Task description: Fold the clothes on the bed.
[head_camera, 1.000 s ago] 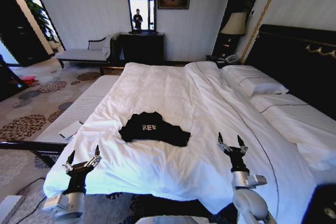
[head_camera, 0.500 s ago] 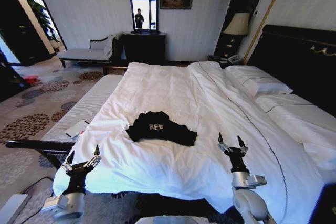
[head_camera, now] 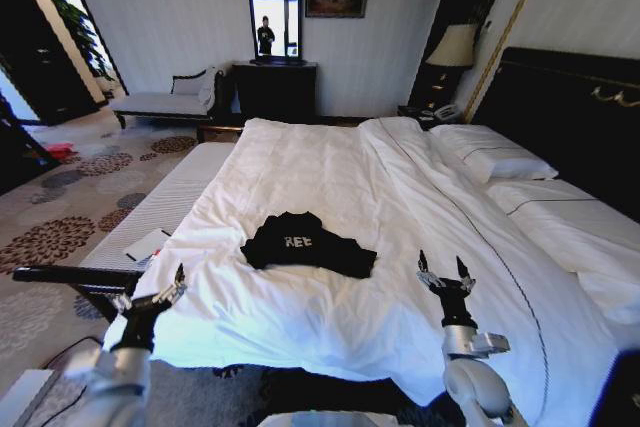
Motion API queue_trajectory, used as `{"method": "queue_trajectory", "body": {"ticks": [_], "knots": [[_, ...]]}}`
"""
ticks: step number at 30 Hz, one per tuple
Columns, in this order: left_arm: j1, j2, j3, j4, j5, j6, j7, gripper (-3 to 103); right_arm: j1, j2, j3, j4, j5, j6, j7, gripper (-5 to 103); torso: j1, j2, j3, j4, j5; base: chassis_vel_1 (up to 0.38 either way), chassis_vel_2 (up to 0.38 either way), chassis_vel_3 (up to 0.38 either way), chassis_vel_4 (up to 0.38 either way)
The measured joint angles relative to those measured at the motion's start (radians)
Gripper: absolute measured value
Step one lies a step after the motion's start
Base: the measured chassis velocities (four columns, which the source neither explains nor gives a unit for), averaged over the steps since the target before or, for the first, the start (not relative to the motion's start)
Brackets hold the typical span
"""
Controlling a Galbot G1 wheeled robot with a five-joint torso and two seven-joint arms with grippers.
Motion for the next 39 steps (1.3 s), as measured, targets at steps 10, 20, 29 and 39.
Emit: {"method": "queue_trajectory", "body": {"ticks": [10, 20, 29, 39], "knots": [[-0.31, 0.229, 0.092, 0.232, -0.232, 0.226, -0.035, 100, 0.003, 0.002, -0.007, -0.025, -0.002, 0.001, 0.016, 100, 0.0, 0.0, 0.0, 0.0, -0.0003, 0.0, 0.0, 0.0, 0.0], [-0.484, 0.31, 0.189, 0.477, -0.195, 0.221, 0.139, 100, 0.151, -0.069, -0.142, -0.086, 0.079, -0.035, 0.107, 100, 0.0, 0.0, 0.0, 0.0017, 0.0005, 0.0, 0.0, 0.0, 0.0], [-0.82, 0.357, 0.538, 0.799, -0.137, 0.061, 0.396, 100, 0.261, -0.071, -0.178, -0.186, 0.083, -0.035, 0.125, 100, 0.0, 0.0, 0.0, 0.0002, 0.0001, 0.0, 0.0, 0.0, 0.0], [-1.037, 0.29, 0.782, 0.965, -0.133, 0.056, 0.42, 100, 0.292, -0.055, -0.191, -0.222, 0.079, -0.031, 0.127, 100, 0.0, 0.0, 0.0, -0.0002, 0.0, 0.0, 0.0, 0.0, 0.0]]}}
